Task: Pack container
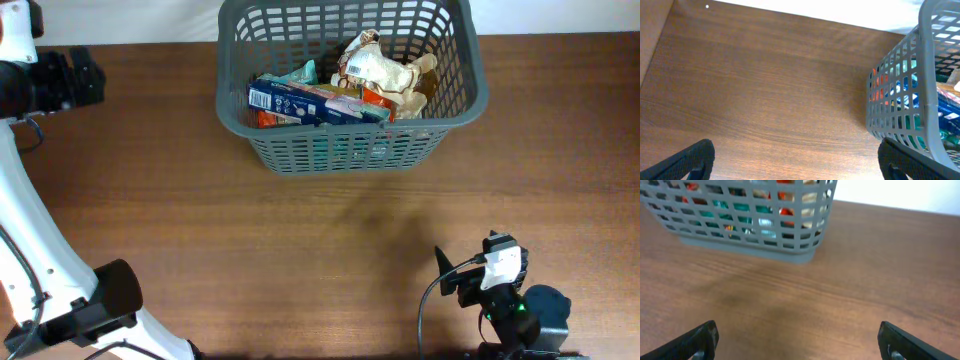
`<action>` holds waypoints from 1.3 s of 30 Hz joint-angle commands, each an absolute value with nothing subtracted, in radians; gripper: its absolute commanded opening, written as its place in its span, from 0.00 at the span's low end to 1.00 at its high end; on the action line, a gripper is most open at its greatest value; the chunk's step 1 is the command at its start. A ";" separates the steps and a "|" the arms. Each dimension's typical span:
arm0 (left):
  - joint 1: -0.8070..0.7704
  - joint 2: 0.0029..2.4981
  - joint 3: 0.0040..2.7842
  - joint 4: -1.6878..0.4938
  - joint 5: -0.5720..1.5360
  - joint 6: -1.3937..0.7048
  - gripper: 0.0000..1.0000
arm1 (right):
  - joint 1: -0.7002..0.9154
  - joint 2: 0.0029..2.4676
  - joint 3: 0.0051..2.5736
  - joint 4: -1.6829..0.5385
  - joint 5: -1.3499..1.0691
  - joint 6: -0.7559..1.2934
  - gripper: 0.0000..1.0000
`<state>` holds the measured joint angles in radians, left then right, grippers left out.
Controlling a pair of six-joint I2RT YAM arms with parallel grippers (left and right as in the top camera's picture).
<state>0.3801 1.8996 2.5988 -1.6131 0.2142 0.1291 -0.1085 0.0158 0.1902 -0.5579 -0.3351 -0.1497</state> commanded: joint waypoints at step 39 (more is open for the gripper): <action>-0.054 0.179 0.360 -0.189 0.108 0.151 0.99 | -0.098 0.003 0.179 -0.573 -0.340 -0.148 0.99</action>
